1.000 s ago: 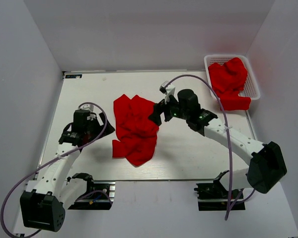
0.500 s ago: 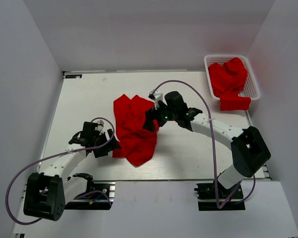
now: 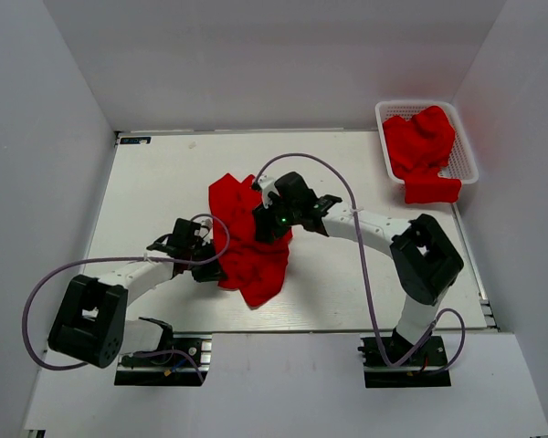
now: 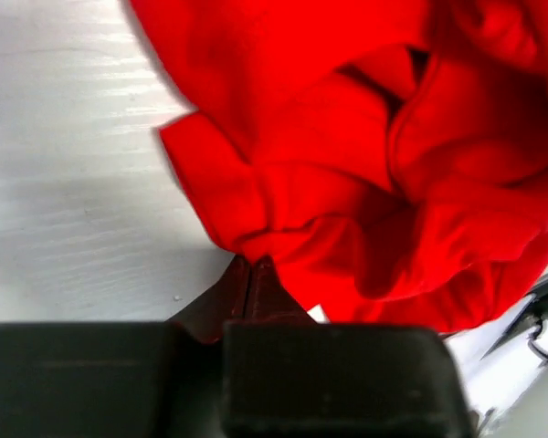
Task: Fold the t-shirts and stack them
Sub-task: Flatten out the tshirt
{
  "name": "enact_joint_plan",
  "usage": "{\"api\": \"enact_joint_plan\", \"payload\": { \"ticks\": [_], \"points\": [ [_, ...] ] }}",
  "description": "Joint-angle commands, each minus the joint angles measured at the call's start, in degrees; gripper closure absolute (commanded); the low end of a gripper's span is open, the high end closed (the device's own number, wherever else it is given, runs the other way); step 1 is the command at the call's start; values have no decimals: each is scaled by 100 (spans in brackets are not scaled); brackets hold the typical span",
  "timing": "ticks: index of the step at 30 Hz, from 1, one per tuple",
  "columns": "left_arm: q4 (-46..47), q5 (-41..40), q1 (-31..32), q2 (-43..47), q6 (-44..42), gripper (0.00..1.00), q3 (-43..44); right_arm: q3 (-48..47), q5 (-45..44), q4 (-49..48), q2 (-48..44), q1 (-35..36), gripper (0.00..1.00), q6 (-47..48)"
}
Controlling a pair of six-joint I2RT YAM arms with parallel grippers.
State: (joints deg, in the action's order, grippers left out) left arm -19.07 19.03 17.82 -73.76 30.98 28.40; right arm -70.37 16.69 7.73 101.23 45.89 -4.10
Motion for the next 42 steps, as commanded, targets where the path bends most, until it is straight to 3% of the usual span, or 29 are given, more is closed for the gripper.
{"api": "enact_joint_plan", "payload": {
  "ticks": [1, 2, 4, 7, 12, 18, 26, 32, 42],
  "points": [
    [-396, -531, 116, 80, -101, 100, 24, -284, -542, 273, 63, 17, 59, -126],
    [-465, -532, 116, 176, -101, 100, 77, -276, -666, 282, 63, 17, 77, -213],
    [-466, -672, 116, 605, -101, 100, 156, -232, -868, 247, -33, -10, 100, -337],
    [-282, -804, 116, 1160, -48, 100, 323, -170, -1246, 151, -357, -45, 100, -468],
    [-219, -1619, 116, 2022, -48, 100, 1069, 75, -2711, -385, -1095, -167, 100, -610],
    [-405, -2604, 116, 2076, -469, 100, 2710, 533, -4504, -1316, -2527, -344, 100, 100],
    [-352, -3353, 116, 2199, -1294, 100, 4480, -239, -5368, -1405, -3757, -423, 100, 1121],
    [-132, -3037, 116, 2480, -1893, 100, 5517, -951, -4984, -1467, -4471, -405, 100, 1684],
    [-185, -2650, 54, 2656, -2500, 100, 7204, -2938, -3517, -53, -4902, -388, 100, 2097]
  ]
}}
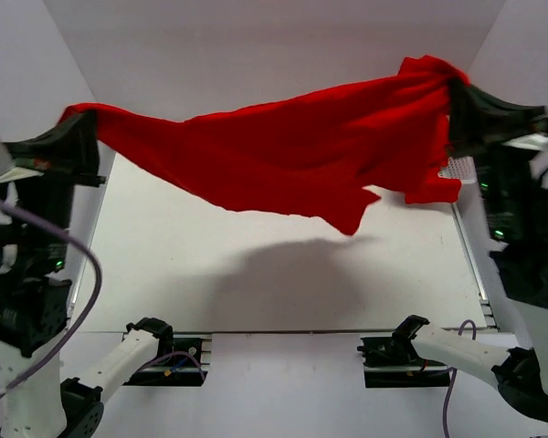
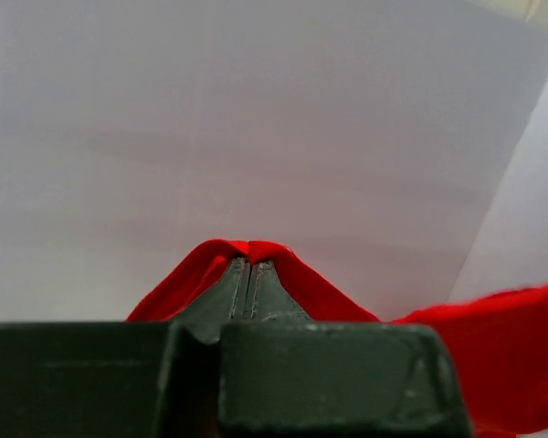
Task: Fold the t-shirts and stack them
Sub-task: Flatten out the tshirt
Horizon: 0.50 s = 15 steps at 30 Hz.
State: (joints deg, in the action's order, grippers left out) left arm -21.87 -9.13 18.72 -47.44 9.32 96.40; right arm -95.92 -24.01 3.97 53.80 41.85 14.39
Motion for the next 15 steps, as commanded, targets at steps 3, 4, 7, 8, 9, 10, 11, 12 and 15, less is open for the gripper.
{"api": "enact_joint_plan", "payload": {
  "ticks": [3, 4, 7, 8, 9, 10, 11, 12, 15],
  "points": [
    [95, 218, -35, -186, -414, 100, 965, -594, 722, 315, -300, 8, 100, 318],
    [95, 218, -35, -274, -492, 100, 1099, -595, 722, 280, -352, 8, 100, 353],
    [95, -26, -35, -634, -642, 100, 1390, -464, 592, 271, -327, 17, 100, 503],
    [182, -89, -35, -731, -694, 100, 1451, -384, 495, 236, -274, 17, 100, 547],
    [252, -89, -35, -819, -695, 100, 1365, -192, 424, 201, -221, 8, 100, 582],
    [314, -237, -35, -1002, -756, 100, 1277, -60, 41, 70, -186, 17, 100, 591],
    [428, -239, -35, -1091, -756, 100, 1015, 255, -111, -131, -151, 25, 100, 634],
    [542, -326, -35, -1161, -826, 100, 795, 693, -278, -229, -98, 8, 100, 635],
    [1358, -1148, -35, -1443, -915, 100, -364, 1855, -1497, -984, 146, -10, 100, 512]
  ]
}}
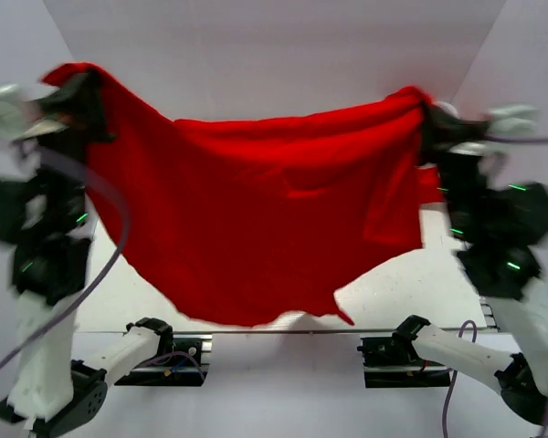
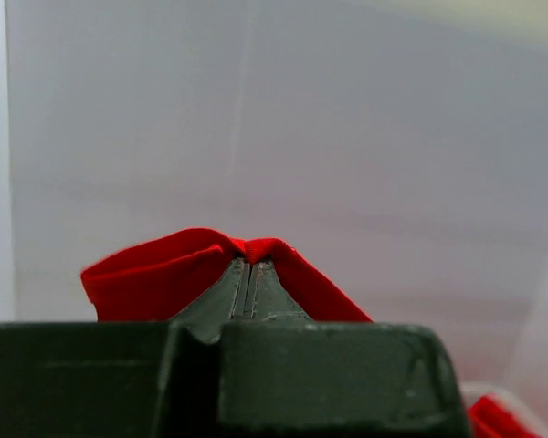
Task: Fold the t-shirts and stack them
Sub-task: Flatten out the tshirt
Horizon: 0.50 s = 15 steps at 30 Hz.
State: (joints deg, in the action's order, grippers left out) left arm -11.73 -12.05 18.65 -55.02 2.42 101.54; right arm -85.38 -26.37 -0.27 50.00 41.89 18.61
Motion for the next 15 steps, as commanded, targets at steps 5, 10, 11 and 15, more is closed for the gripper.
{"api": "enact_joint_plan", "payload": {
  "ticks": [5, 10, 11, 15],
  "points": [
    [1067, -2308, -81, -1825, -171, 100, -2120, 2041, -1899, -852, 1702, -390, 100, -1163],
    [999, -2610, -511, -4315, 136, 100, -1633, 1641, -1030, 7, 3989, -1042, 49, -2395],
    [745, -2505, -590, -4793, 363, 88, -1237, 1500, -906, 340, 4226, -1234, 35, -2389],
    [-1496, -2294, -836, -7001, 769, 0, 1851, 9, -572, 1343, 5588, -1473, 10, -2380]
  ]
}}
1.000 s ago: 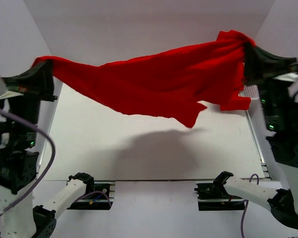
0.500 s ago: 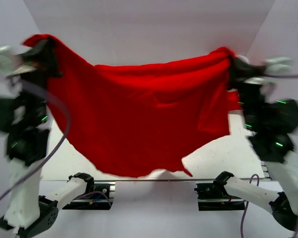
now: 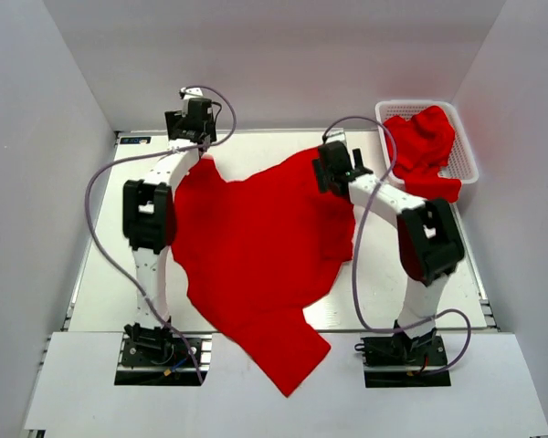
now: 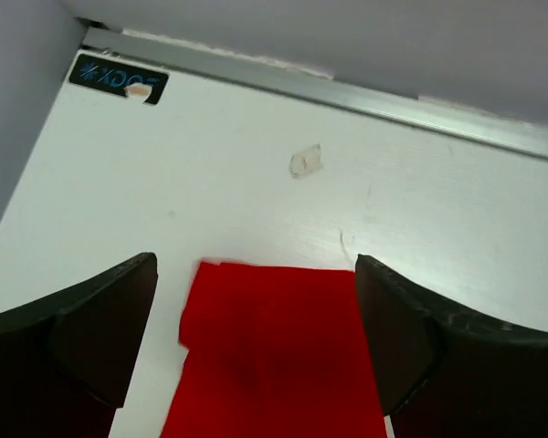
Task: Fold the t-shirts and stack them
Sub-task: Flatten out the tshirt
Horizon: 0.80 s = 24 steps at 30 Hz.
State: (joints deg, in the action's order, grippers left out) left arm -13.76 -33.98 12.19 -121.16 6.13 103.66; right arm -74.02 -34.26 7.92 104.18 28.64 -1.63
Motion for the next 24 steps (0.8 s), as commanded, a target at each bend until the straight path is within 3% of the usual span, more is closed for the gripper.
{"api": "enact_joint_plan", "payload": {
  "ticks": [1, 3, 5, 14, 19, 24],
  "points": [
    [-1513, -22, -190, -669, 398, 0, 2023, -1245, 349, 604, 251, -218, 10, -321],
    [-1656, 93, -243, -962, 450, 0, 2316, -1561, 578, 876, 427, -236, 10, -286],
    [-1455, 355, -243, -717, 450, 0, 1941, -1615, 701, 1009, 436, -245, 10, -259],
    [-918, 1910, -111, 1813, 1100, 0, -1950, -553, 1782, 1624, -284, -280, 10, -759],
    [-1111, 2755, -58, 2465, 1776, 0, -3637, 254, 2273, 1871, -740, -263, 10, -1111],
    [-840, 3089, -6, 2914, 1918, 0, -4678, 941, 3039, 1783, -1023, -254, 13, -1331]
  ]
}}
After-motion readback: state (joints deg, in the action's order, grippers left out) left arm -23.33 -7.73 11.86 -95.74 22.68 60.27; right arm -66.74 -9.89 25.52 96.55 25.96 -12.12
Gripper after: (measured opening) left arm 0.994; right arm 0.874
